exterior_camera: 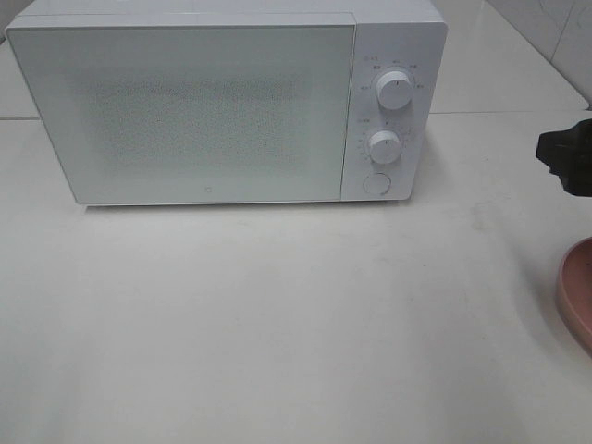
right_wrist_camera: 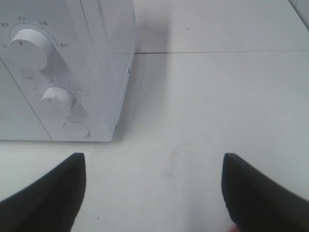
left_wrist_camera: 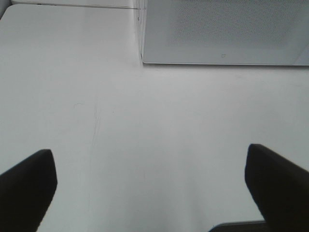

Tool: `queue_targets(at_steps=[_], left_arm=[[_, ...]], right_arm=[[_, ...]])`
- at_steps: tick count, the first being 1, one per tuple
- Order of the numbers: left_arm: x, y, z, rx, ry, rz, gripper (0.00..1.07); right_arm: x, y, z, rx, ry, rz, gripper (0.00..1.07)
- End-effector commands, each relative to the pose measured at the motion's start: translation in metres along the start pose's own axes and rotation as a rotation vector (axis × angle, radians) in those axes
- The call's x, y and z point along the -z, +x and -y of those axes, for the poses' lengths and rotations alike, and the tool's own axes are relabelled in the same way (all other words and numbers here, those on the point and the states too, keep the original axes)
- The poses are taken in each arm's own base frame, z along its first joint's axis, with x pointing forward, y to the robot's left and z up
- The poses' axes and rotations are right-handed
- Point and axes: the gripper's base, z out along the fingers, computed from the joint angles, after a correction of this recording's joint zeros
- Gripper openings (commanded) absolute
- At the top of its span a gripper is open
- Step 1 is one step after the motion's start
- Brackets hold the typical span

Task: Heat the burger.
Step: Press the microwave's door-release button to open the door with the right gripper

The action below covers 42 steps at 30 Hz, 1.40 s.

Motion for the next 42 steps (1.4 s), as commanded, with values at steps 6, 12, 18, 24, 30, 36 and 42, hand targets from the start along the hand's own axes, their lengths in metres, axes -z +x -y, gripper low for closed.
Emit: queue_targets(at_steps=[6, 12, 18, 24, 30, 36, 42], left_arm=[[0.000, 0.000, 0.001, 0.007, 0.007, 0.009, 0.98], [0.000, 0.000, 0.001, 0.007, 0.007, 0.009, 0.98], [0.000, 0.000, 0.001, 0.007, 0.007, 0.009, 0.98], [0.000, 0.000, 0.001, 0.007, 0.007, 0.009, 0.98], [0.000, 0.000, 0.001, 0.007, 0.007, 0.009, 0.98], [0.000, 0.000, 0.001, 0.007, 0.007, 0.009, 0.98], [0.000, 0.000, 0.001, 0.007, 0.007, 0.009, 0.98]], right_arm=[[-0.023, 0.004, 0.000, 0.003, -0.006, 0.038, 0.75], [-0.033, 0.010, 0.002, -0.007, 0.013, 0.050, 0.75], [-0.037, 0.031, -0.015, 0.057, -0.010, 0.111, 0.75], [-0.045, 0.047, -0.040, 0.156, -0.014, 0.119, 0.75], [-0.047, 0.060, -0.061, 0.170, -0.005, 0.145, 0.75], [-0.047, 0.074, -0.073, 0.159, 0.064, 0.174, 0.75], [-0.045, 0.085, -0.087, 0.159, 0.083, 0.178, 0.75]])
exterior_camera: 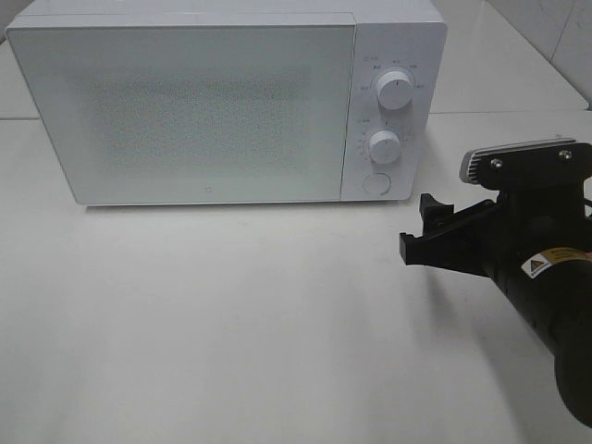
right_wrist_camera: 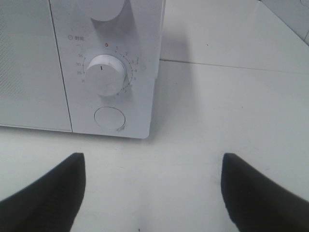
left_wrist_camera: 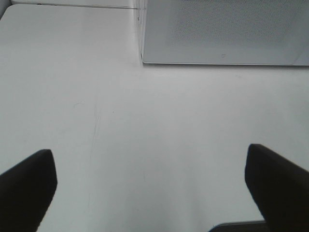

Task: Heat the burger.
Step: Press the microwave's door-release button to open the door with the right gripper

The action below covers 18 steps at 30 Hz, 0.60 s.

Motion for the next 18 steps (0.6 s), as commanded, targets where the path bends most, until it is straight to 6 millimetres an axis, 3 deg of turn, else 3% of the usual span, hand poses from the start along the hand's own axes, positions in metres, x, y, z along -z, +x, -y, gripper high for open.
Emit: queue_targets(at_steps=[1, 7, 18], left_arm=[[0.000, 0.000, 0.001, 0.007, 0.007, 0.009, 0.98], [0.000, 0.000, 0.001, 0.007, 0.007, 0.009, 0.98], [0.000, 0.000, 0.001, 0.007, 0.007, 0.009, 0.98]], right_arm=[[0.000, -0.002, -0.004, 0.002, 0.012, 0.022, 0.75], [-0.005, 0.002, -0.023, 0.007, 0.000, 0.009, 0.75], [-0.008, 0.001, -0.027, -0.010, -0.005, 0.009, 0.75]])
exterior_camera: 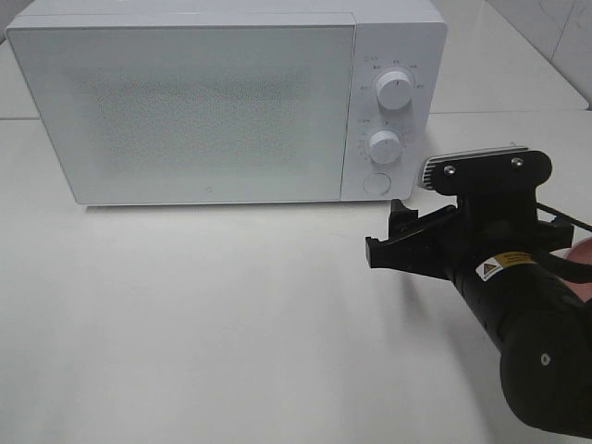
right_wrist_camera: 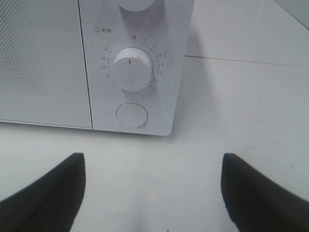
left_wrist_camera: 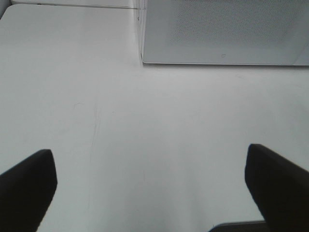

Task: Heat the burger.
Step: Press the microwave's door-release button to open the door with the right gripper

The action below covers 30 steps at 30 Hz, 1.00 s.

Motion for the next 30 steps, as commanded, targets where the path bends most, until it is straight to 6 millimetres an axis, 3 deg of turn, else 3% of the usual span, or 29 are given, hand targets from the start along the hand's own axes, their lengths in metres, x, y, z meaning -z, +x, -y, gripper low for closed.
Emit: queue_targets(at_steps=[1, 7, 9, 11, 13, 17, 20, 22, 23, 25, 26, 30], left_arm=[[-0.0001, -0.0001, 0.0007, 0.007, 0.007, 0.009, 0.98], [-0.0001, -0.0001, 0.0007, 0.007, 0.007, 0.009, 0.98], [-0.0001, -0.0001, 0.0007, 0.007, 0.007, 0.009, 0.98], [-0.0001, -0.0001, 0.0007, 0.007, 0.007, 0.009, 0.98], [-0.0001, -0.0001, 0.0007, 0.007, 0.007, 0.009, 0.98], [-0.0001, -0.0001, 0.0007, 0.007, 0.007, 0.009, 0.98], [-0.0001, -0.0001, 0.0007, 0.007, 0.007, 0.009, 0.98], [-0.0001, -0.0001, 0.0007, 0.007, 0.007, 0.009, 0.98], [-0.0001, -0.0001, 0.0007, 0.007, 0.007, 0.009, 0.98], [-0.0001, -0.0001, 0.0007, 0.007, 0.007, 0.009, 0.98], [-0.0001, -0.0001, 0.0007, 0.007, 0.007, 0.009, 0.98], [-0.0001, -0.0001, 0.0007, 0.007, 0.007, 0.009, 0.98]], right_arm=[[-0.0005, -0.0023, -0.0025, -0.041, -0.006, 0.012, 0.75], [-0.0005, -0.0023, -0.0025, -0.141, -0.006, 0.012, 0.75], [-0.0005, -0.0023, -0.0025, -0.227, -0.007, 0.012, 0.75], [-0.0005, -0.0020, -0.0026, -0.430, -0.008, 0.008, 0.72], [-0.0005, -0.0020, -0.0026, -0.476, -0.009, 0.008, 0.71], [-0.0005, -0.0020, -0.0026, -0.742, -0.010, 0.007, 0.62], [-0.0005, -0.0019, -0.0026, -0.799, -0.010, 0.005, 0.59], [-0.0005, -0.0018, -0.0027, -0.998, -0.010, 0.003, 0.47], [-0.0005, -0.0018, -0.0027, -0.998, -0.010, 0.003, 0.47], [-0.0005, -0.0011, -0.0029, -1.156, -0.008, -0.006, 0.35], [-0.0005, -0.0011, -0.0029, -1.156, -0.008, -0.006, 0.35], [-0.0004, 0.0031, -0.0042, -1.375, 0.012, -0.056, 0.19]])
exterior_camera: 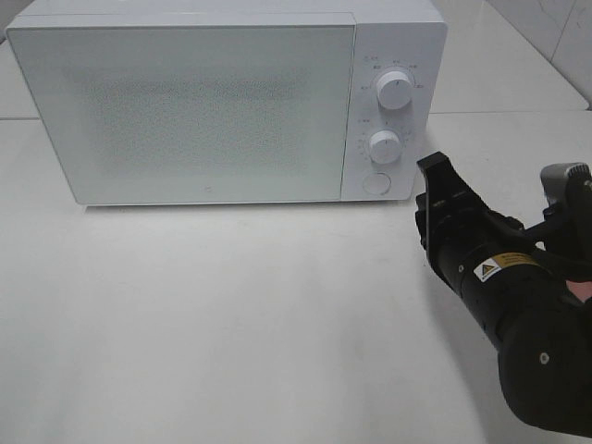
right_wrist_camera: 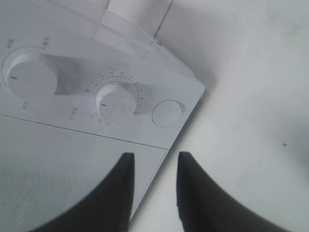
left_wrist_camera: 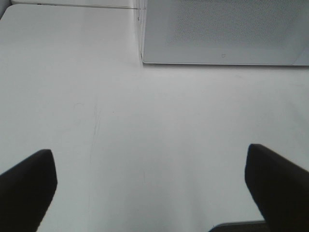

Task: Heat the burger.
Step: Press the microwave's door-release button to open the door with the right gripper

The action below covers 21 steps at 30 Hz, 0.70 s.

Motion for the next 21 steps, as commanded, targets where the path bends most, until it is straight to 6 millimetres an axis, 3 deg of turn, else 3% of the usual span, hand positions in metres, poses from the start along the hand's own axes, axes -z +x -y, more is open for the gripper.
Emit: queue_targets(at_steps=[1, 9, 21], left_arm=[[-0.0001, -0.0001, 0.0007, 0.007, 0.007, 0.009, 0.98], [-0.0001, -0.0001, 0.0007, 0.007, 0.007, 0.009, 0.98], [-0.0001, -0.0001, 0.0007, 0.007, 0.007, 0.009, 0.98]], right_arm=[[-0.0002, 0.0041, 0.0011, -0.153, 0.029, -0.028, 0.16], [0.0005, 0.0105, 0.0058, -0.285, 0.092, -0.089, 0.01], [-0.0012, 0.0104, 0.0045, -0.380, 0.087, -0.105, 0.00]])
